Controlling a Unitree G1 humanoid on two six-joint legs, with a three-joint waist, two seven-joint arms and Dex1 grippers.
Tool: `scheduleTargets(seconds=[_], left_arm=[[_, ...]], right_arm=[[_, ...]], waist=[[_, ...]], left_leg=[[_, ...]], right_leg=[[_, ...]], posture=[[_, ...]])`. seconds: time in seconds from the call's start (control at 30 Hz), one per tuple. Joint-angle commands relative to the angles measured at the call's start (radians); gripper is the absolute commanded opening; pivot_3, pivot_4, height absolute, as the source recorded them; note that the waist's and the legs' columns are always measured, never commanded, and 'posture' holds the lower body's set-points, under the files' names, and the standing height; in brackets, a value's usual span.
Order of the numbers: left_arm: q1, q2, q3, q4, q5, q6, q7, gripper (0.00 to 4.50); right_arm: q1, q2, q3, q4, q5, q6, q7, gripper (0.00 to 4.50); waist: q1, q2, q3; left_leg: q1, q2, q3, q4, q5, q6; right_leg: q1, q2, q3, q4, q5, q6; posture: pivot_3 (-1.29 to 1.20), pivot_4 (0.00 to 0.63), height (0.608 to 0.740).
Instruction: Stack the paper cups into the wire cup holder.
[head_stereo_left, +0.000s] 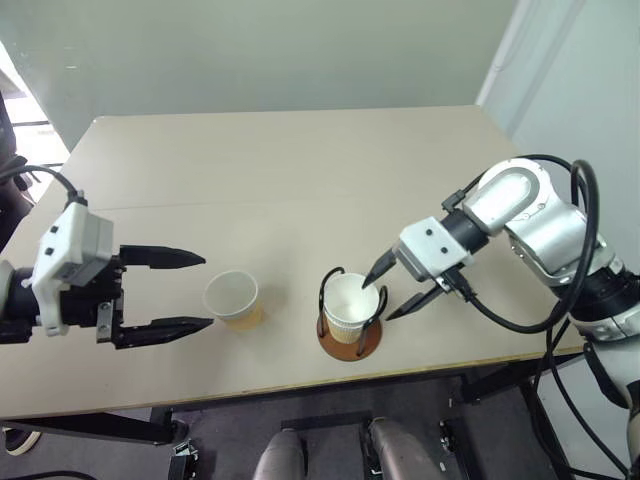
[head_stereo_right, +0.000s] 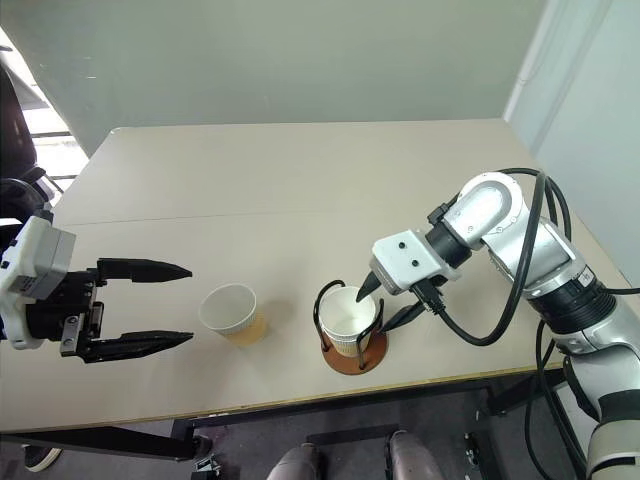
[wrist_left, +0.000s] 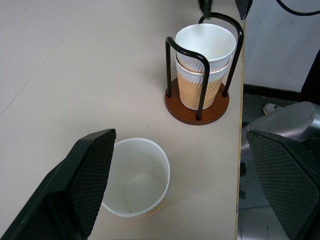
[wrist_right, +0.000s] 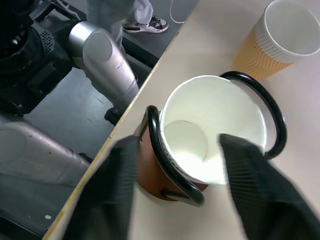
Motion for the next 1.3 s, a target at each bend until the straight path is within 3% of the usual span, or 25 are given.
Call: scheduleTargets(seconds=[0.03,0.07,0.1,0.33,0.57,0.8,1.0,1.23,1.3], left_arm=[[-0.003,0.032,0.004,0.005,0.033,-0.026,-0.017,4.5],[0.0,0.041,-0.011,0.012,0.053,-0.038,-0.024,4.5],[0.003,0.049,-0.029,0.016,0.074,-0.055,-0.034,4.5],[-0.087,0.069,-0.194,0.031,0.124,-0.116,-0.038,4.5],[-0.187,0.101,-0.374,0.064,0.265,-0.215,-0.027,4.5],[-0.271,0.1,-0.501,0.14,0.359,-0.295,-0.055,4.5],[-0.383,0.058,-0.63,0.212,0.457,-0.326,-0.041,4.5],[-0.426,0.014,-0.698,0.238,0.515,-0.348,-0.042,4.5],[-0.442,-0.002,-0.713,0.234,0.523,-0.347,-0.042,4.13]], right_arm=[[-0.048,0.011,-0.046,0.032,-0.005,-0.02,0.003,4.06],[-0.061,0.015,-0.063,0.056,-0.003,-0.017,0.003,4.41],[-0.07,0.017,-0.09,0.086,0.009,-0.009,0.003,4.46],[-0.027,-0.102,-0.33,0.243,0.279,0.222,-0.003,4.46],[0.288,-0.269,-0.675,0.275,0.354,0.325,-0.073,4.46],[0.612,-0.274,-0.959,0.117,0.427,0.386,-0.189,4.46],[0.734,-0.245,-1.041,-0.028,0.474,0.413,-0.263,4.46],[0.737,-0.254,-1.037,-0.144,0.529,0.44,-0.309,4.46],[0.727,-0.26,-1.025,-0.152,0.53,0.44,-0.314,4.5]], waist=[[0.0,0.0,0.0],[0.0,0.0,0.0],[0.0,0.0,0.0],[0.021,-0.001,0.0],[0.031,-0.003,-0.001],[0.021,-0.002,-0.001],[0.016,-0.001,0.0],[0.015,-0.001,0.0],[0.016,-0.001,0.0]], left_leg=[[0.0,0.0,0.0,0.0,0.0,0.0],[0.0,0.0,0.0,0.0,0.0,0.0],[0.0,0.0,0.0,0.0,0.0,0.0],[-0.003,-0.001,-0.001,0.0,0.0,0.0],[-0.002,-0.001,0.001,0.0,-0.002,0.0],[-0.001,-0.001,0.001,0.0,-0.003,0.001],[0.0,-0.001,-0.001,0.002,-0.002,0.002],[-0.001,-0.002,-0.001,0.002,-0.003,0.003],[-0.002,-0.002,0.0,0.002,-0.004,0.004]], right_leg=[[0.0,0.0,0.0,0.0,0.0,0.0],[0.0,0.0,0.0,0.0,0.0,0.0],[0.0,0.0,0.0,0.0,0.0,0.0],[0.0,0.0,0.0,-0.001,-0.002,-0.003],[0.0,-0.003,0.0,-0.002,-0.002,-0.003],[0.001,-0.002,0.001,-0.002,-0.002,0.005],[0.004,0.0,0.001,-0.002,-0.001,0.006],[0.004,0.0,0.001,-0.003,-0.003,0.009],[0.004,0.0,0.001,-0.004,-0.003,0.01]], posture=[[0.0,0.15,0.74],[0.0,0.15,0.74],[0.0,0.15,0.74],[0.0,0.15,0.74],[0.0,0.15,0.74],[0.0,0.15,0.74],[0.0,0.15,0.74],[0.0,0.15,0.74],[0.0,0.15,0.74]])
